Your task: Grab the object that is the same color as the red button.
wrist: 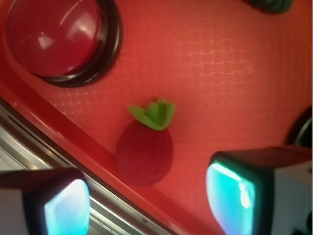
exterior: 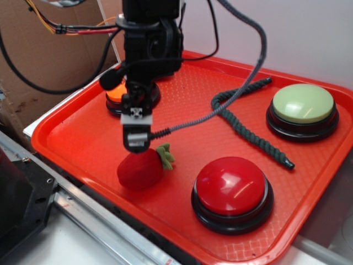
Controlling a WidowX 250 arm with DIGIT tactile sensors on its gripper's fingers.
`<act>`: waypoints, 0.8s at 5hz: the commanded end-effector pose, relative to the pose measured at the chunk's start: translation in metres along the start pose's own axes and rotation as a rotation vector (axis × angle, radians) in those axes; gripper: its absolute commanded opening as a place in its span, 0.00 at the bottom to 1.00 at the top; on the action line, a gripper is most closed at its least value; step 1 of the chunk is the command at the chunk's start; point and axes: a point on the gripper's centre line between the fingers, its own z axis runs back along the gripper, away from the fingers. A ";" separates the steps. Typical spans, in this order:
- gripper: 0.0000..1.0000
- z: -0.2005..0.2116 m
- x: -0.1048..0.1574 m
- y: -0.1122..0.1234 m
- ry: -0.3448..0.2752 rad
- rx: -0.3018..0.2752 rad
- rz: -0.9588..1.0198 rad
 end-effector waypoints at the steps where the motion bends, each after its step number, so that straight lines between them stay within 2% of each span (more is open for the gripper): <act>1: 1.00 -0.025 0.011 0.002 0.052 -0.017 -0.034; 2: 1.00 -0.034 0.023 -0.002 0.054 -0.026 -0.083; 3: 1.00 -0.041 0.030 -0.010 0.085 -0.053 -0.109; 4: 1.00 -0.042 0.026 -0.009 0.109 -0.065 -0.083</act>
